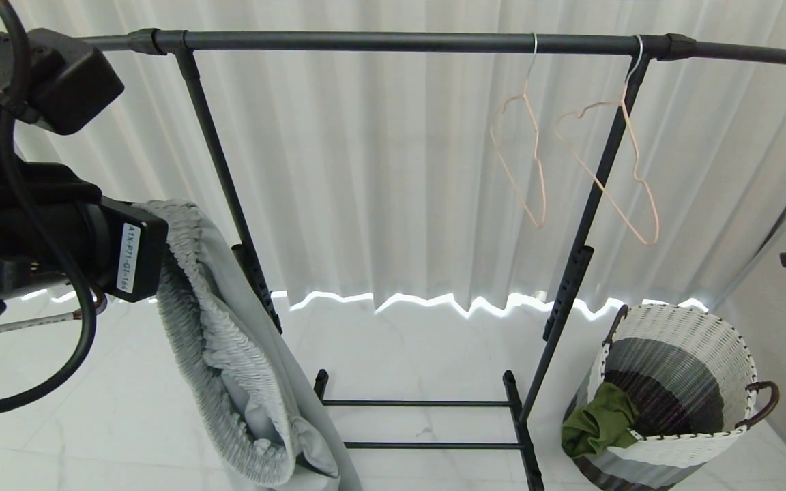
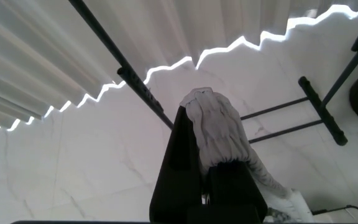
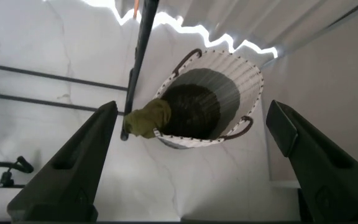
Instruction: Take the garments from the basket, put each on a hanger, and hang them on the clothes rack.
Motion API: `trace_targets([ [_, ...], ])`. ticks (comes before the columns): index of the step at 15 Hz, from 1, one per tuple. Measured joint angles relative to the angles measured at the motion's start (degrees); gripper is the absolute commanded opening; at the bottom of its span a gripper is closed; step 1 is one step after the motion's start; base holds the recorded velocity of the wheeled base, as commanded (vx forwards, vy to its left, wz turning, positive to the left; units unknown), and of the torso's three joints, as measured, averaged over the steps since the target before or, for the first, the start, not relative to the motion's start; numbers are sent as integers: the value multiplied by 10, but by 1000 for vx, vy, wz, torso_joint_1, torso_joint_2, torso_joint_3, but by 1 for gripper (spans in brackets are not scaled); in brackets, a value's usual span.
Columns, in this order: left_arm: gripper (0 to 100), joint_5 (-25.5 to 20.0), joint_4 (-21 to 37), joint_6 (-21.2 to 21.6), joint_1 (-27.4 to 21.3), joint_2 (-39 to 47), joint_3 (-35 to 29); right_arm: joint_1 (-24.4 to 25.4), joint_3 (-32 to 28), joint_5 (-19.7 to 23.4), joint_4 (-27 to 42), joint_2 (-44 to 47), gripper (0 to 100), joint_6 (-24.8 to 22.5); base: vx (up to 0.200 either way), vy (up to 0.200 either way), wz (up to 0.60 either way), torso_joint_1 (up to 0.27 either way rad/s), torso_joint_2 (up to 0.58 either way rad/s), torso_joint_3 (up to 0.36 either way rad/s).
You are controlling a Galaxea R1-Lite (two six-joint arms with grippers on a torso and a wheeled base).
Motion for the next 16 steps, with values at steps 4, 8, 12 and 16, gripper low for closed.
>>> trace_targets([
  [4,0,0,-1,0,0,-1,-1,-4,1,-1,-22,1,100,0,0,0,0,184,-416,-233],
  [8,0,0,0,0,-1,-3,-2,-9,1,-1,-37,5,100,-2,200,0,0,35,-82,-38],
  [12,0,0,0,0,-2,-4,-3,-11,2,-1,-38,7,100,-2,200,0,0,16,1,-5],
  [16,0,0,0,0,-2,-4,-4,-11,3,11,-38,10,100,0,200,0,0,4,2,-1],
])
